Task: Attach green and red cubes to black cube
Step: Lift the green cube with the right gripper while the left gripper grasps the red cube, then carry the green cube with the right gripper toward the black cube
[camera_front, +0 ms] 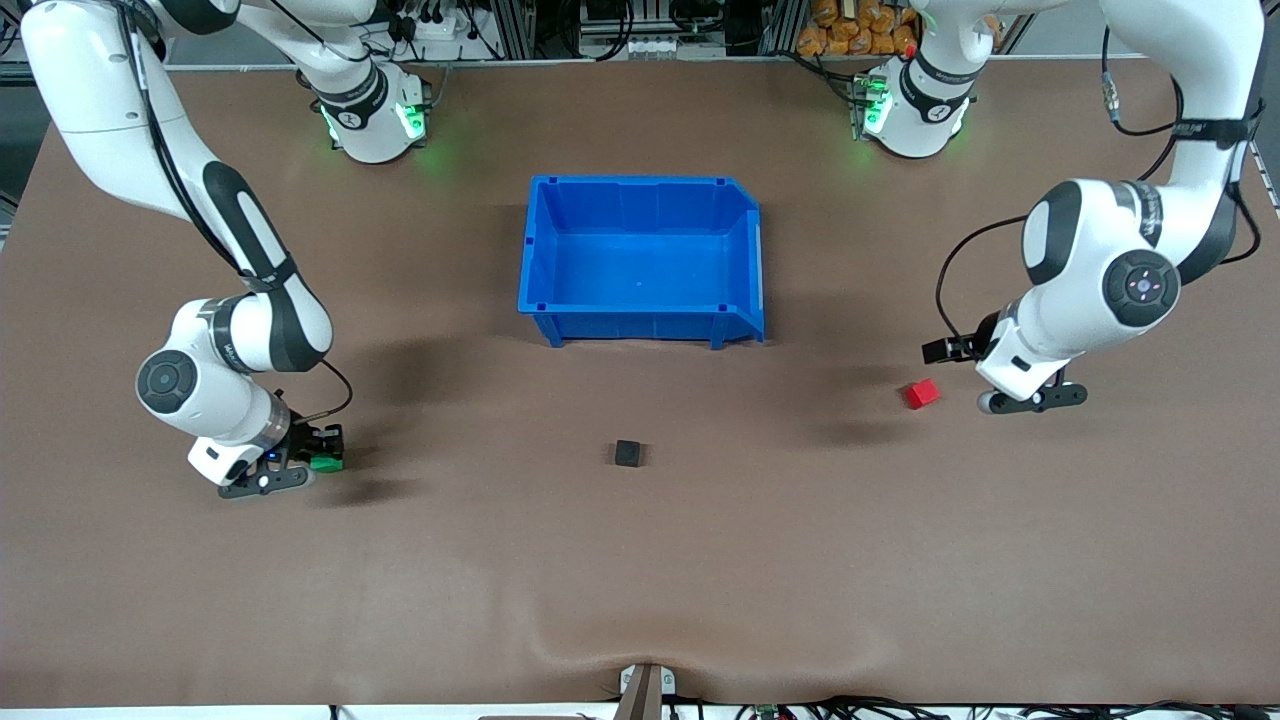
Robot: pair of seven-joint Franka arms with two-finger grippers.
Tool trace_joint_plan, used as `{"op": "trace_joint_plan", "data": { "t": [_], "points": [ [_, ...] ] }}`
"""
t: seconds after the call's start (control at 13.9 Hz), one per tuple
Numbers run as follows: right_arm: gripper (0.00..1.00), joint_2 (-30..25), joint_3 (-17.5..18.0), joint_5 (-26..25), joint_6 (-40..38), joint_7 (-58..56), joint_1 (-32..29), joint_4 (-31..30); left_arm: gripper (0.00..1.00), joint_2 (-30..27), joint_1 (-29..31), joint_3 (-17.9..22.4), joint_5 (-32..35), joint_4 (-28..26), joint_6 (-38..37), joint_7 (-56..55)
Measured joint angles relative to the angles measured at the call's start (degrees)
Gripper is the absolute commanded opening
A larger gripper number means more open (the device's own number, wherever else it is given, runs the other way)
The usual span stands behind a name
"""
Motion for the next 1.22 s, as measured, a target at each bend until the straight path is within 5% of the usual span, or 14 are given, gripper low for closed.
{"op": "trace_joint_plan", "data": {
  "t": [1.01,1.22],
  "points": [
    [0.00,0.4,0.7,0.0,-7.2,-41.1,15.2,14.7,1.00,10.0,2.5,0.3,0.0,0.8,8.1,-9.8],
    [0.00,4.3,0.8,0.0,-7.2,-41.7,21.3,17.9,0.90,12.0,2.4,0.3,0.0,2.1,8.5,-11.7]
  ]
}}
